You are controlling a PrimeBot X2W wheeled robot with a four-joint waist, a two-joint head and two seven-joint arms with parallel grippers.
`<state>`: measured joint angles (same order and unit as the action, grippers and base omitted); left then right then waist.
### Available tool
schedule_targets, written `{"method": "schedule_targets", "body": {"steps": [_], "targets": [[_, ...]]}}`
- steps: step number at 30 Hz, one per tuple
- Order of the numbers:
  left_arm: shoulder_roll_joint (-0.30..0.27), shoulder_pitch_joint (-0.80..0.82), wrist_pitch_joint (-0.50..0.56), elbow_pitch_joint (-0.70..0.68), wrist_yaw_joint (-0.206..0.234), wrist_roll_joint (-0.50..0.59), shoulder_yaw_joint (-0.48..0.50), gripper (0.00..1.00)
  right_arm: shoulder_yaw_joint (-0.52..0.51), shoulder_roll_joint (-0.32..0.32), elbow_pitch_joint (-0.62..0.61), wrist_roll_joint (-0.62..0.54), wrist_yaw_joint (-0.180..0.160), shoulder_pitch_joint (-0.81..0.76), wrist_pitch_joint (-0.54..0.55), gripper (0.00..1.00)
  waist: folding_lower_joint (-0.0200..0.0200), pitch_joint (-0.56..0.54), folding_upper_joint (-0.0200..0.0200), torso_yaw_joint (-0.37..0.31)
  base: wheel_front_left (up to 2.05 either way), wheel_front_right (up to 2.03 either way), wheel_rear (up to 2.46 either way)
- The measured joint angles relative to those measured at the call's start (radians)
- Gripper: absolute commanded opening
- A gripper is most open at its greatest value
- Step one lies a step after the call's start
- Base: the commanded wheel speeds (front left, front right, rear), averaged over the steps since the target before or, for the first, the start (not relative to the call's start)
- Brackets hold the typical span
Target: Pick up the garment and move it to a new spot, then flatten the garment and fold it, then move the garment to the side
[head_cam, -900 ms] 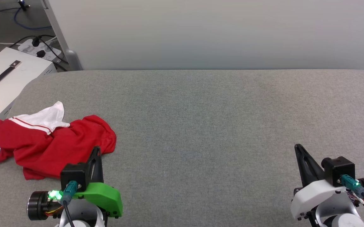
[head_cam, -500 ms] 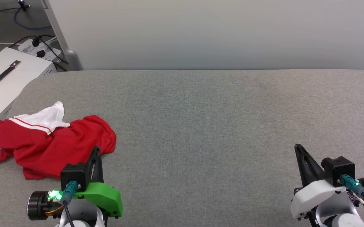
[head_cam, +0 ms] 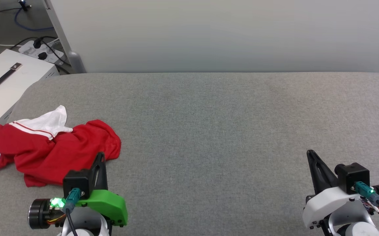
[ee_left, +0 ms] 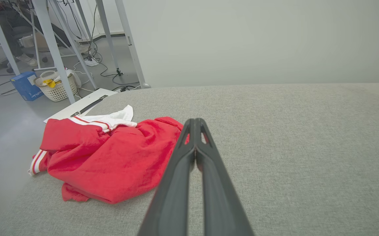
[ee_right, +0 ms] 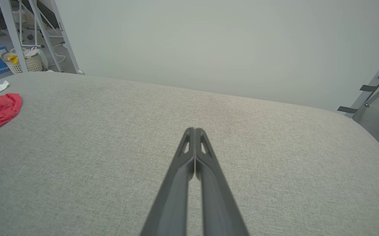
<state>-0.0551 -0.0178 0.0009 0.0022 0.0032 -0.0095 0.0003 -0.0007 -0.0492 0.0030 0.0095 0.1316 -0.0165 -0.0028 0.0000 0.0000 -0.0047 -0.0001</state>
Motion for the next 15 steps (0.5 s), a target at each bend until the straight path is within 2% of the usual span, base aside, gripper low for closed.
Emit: {"method": "schedule_targets", "body": {"steps": [5,6,15], "targets": [[0.000,0.000,0.000,0.000,0.000,0.000,0.000,0.00,0.000,0.000,0.000,0.000,0.000,0.000,0.000,0.00,0.0000,0.000,0.0000,0.000,0.00,0.00,0.00],[0.000,0.000,0.000,0.000,0.000,0.000,0.000,1.00,0.000,0.000,0.000,0.000,0.000,0.000,0.000,1.00,0.0000,0.000,0.0000,0.000,0.00,0.00,0.00],[0.000,-0.001,-0.002,0.000,0.002,-0.001,-0.002,1.00,-0.003,0.001,0.001,0.004,0.000,0.000,-0.002,1.00,0.0000,0.001,0.0002,0.000,0.00,0.00,0.00]]}}
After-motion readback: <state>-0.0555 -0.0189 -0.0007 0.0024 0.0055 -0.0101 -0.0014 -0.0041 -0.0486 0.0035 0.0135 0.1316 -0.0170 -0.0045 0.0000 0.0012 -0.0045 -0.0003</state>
